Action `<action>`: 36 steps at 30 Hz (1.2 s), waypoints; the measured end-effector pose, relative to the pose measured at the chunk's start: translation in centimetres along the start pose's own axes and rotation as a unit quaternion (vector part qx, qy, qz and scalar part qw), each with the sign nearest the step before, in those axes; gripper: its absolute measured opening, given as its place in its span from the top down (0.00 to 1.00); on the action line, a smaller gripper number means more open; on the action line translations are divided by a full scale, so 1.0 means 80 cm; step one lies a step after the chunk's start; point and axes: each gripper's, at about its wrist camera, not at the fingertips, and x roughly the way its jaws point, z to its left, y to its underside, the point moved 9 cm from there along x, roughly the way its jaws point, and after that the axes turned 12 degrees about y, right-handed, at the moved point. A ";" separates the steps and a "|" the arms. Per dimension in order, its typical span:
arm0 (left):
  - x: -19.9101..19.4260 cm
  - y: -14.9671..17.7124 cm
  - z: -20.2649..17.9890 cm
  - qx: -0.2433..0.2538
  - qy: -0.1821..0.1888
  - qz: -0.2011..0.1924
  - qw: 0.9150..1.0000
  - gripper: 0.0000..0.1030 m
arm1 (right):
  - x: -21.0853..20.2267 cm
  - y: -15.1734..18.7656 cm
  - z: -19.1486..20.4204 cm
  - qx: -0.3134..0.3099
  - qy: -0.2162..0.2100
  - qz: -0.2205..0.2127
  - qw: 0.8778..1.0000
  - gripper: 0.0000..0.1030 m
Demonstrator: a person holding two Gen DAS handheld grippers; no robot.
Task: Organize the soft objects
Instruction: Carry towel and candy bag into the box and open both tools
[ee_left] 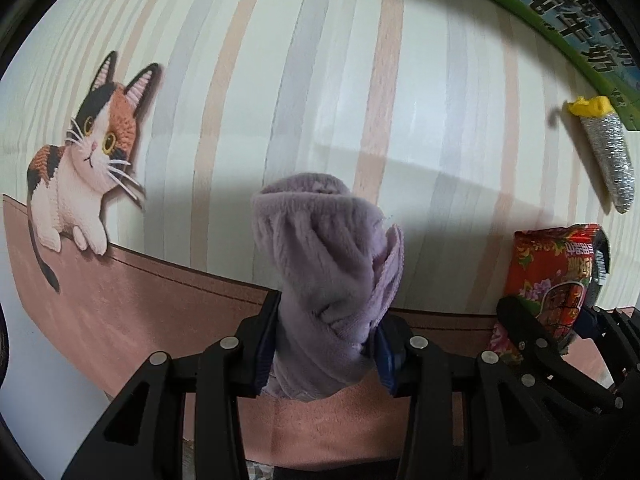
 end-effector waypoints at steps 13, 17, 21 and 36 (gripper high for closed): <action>-0.212 -0.074 -0.122 0.081 0.085 -0.114 0.987 0.63 | -0.173 -0.040 -0.065 0.033 -0.120 -0.073 0.990 0.54; -0.277 -0.140 -0.160 0.122 0.085 -0.147 0.978 0.62 | -0.233 -0.096 -0.130 0.066 -0.129 -0.118 0.982 0.54; -0.296 -0.225 -0.180 0.135 0.059 -0.162 0.976 0.62 | -0.246 -0.172 -0.209 0.099 -0.067 -0.143 0.982 0.54; -0.165 -0.417 -0.205 0.110 0.041 -0.019 0.993 0.62 | -0.106 -0.285 -0.286 0.117 0.016 -0.016 0.993 0.54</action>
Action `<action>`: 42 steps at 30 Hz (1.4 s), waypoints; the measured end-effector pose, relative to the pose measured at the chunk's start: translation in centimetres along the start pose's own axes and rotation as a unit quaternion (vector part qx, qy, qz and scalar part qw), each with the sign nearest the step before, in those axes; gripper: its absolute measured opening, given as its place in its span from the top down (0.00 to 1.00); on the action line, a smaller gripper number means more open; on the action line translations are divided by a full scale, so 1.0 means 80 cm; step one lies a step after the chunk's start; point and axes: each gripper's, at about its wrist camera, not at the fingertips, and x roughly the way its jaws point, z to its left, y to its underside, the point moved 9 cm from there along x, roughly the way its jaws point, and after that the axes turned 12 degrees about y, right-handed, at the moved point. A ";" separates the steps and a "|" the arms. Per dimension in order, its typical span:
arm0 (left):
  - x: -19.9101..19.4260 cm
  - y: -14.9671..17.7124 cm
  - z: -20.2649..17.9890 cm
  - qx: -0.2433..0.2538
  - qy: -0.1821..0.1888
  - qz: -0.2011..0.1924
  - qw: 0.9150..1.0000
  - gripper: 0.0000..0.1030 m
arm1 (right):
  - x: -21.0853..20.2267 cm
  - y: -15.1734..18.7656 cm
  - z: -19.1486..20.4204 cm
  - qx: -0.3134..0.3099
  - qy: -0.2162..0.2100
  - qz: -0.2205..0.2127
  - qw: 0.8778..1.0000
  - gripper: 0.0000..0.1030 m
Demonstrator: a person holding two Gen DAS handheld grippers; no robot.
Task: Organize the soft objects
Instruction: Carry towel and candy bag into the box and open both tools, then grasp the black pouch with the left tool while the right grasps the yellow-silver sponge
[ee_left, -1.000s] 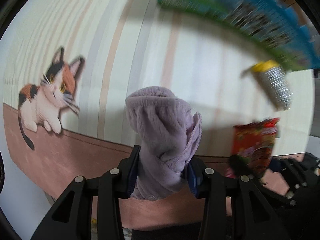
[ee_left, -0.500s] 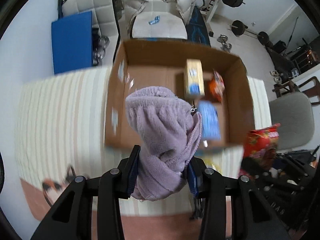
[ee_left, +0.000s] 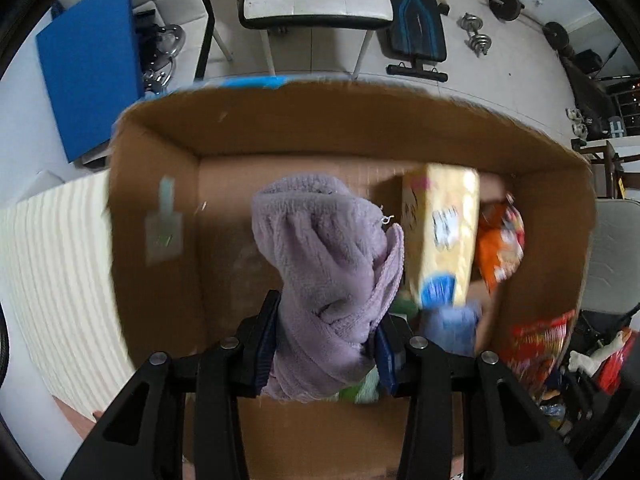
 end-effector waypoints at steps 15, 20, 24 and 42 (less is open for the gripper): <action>0.031 -0.031 -0.017 -0.011 0.030 0.045 0.998 0.33 | -0.005 -0.007 0.010 -0.001 0.003 0.013 1.000 0.23; 0.006 -0.026 -0.019 0.006 0.019 0.023 1.000 0.12 | -0.017 -0.004 0.011 0.000 0.002 0.005 1.000 0.08; -0.016 -0.016 -0.021 0.018 0.007 0.003 1.000 0.12 | -0.028 0.000 0.008 0.000 -0.002 -0.009 1.000 0.00; -0.122 0.153 -0.029 0.039 -0.062 -0.180 0.981 0.12 | -0.107 0.065 -0.008 -0.001 -0.045 -0.097 0.994 0.00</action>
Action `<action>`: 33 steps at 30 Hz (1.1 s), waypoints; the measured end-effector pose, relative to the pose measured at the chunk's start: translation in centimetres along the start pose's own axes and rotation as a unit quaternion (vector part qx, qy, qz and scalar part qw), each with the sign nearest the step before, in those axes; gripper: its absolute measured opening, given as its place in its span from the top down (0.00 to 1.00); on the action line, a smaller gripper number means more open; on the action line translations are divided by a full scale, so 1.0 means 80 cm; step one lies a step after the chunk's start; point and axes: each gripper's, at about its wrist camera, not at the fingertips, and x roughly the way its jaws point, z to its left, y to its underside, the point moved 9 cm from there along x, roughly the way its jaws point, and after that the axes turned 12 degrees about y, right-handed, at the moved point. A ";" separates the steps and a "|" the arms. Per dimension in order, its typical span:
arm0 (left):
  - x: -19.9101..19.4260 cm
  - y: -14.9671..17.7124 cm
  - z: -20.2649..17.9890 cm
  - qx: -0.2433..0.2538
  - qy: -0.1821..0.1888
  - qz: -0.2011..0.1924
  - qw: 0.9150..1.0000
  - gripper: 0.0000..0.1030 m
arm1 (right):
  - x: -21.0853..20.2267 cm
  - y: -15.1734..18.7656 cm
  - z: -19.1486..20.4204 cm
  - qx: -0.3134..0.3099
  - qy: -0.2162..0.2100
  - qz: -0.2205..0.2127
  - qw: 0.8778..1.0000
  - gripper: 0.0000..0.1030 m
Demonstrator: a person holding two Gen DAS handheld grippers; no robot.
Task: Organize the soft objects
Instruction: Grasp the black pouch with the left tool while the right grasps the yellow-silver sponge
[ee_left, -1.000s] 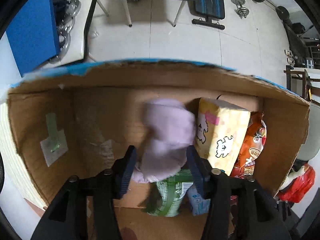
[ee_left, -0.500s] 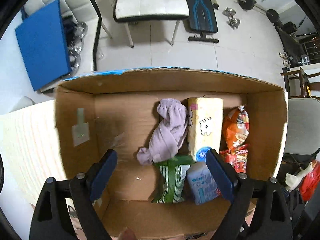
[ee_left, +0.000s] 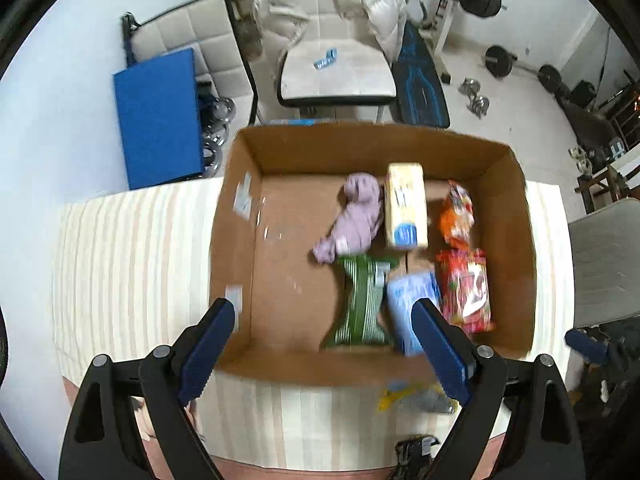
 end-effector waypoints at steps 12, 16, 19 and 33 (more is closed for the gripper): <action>0.113 0.276 -0.086 -0.008 0.045 0.166 0.985 0.12 | 0.064 0.185 -0.073 -0.007 0.003 0.046 0.999 0.00; 0.159 0.322 -0.120 -0.011 0.052 0.205 0.977 0.12 | 0.080 0.218 -0.092 -0.002 0.001 0.059 0.998 0.00; 0.185 0.337 -0.134 -0.005 0.037 0.219 0.975 0.17 | 0.079 0.224 -0.100 -0.017 0.003 0.054 0.998 0.00; 0.181 0.365 -0.054 -0.126 -0.001 0.192 0.973 0.50 | 0.098 0.148 0.013 -0.307 0.028 -0.042 0.950 0.02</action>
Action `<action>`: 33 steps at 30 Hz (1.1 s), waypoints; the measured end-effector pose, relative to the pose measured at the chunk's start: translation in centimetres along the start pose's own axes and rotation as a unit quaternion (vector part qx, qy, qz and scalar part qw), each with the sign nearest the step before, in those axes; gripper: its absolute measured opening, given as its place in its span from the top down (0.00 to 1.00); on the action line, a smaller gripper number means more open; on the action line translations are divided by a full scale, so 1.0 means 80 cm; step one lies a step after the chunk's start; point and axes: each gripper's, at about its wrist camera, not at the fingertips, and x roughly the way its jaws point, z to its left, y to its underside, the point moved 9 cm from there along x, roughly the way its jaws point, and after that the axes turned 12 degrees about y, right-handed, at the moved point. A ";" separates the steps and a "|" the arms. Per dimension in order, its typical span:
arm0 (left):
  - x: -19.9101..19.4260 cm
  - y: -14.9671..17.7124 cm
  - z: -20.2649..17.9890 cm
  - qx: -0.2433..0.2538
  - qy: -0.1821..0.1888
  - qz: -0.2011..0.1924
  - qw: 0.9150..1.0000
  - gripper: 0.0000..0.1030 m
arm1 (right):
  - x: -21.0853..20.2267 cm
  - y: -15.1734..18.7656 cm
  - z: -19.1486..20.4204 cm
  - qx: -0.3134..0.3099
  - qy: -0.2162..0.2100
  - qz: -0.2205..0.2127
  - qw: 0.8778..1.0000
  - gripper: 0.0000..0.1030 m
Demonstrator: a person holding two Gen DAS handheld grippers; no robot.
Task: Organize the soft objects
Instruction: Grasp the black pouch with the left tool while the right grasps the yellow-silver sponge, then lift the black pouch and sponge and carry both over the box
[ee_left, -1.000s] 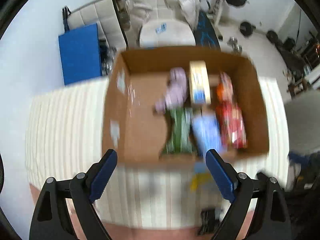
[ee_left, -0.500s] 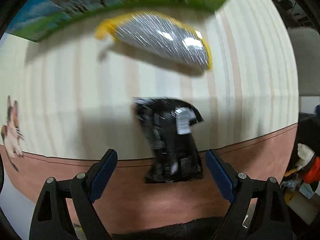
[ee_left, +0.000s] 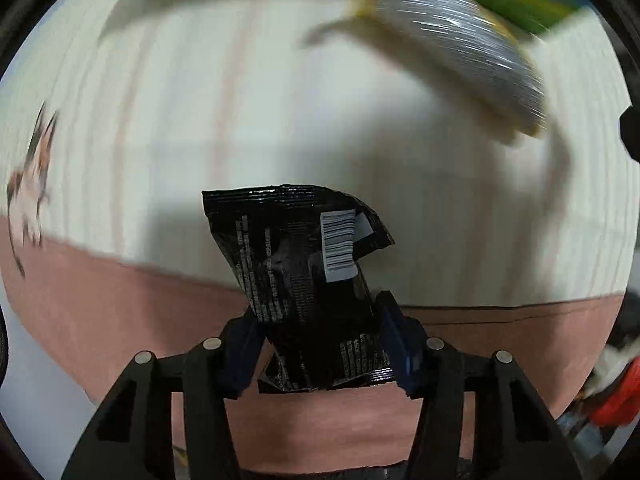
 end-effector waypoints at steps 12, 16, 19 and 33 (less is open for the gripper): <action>-0.012 0.005 0.064 -0.109 0.027 -0.044 0.993 0.35 | 0.070 -0.061 0.098 -0.194 0.045 0.019 0.980 0.11; -0.021 0.013 0.087 -0.123 0.031 -0.045 0.991 0.30 | 0.088 -0.071 0.112 -0.194 0.034 0.033 0.980 0.19; -0.014 0.017 0.092 -0.128 0.036 -0.042 0.990 0.30 | 0.088 -0.075 0.116 -0.176 0.015 0.048 0.983 0.28; 0.001 0.024 0.100 -0.123 0.037 -0.023 0.991 0.23 | 0.084 -0.002 0.110 -0.068 -0.039 0.144 0.986 0.35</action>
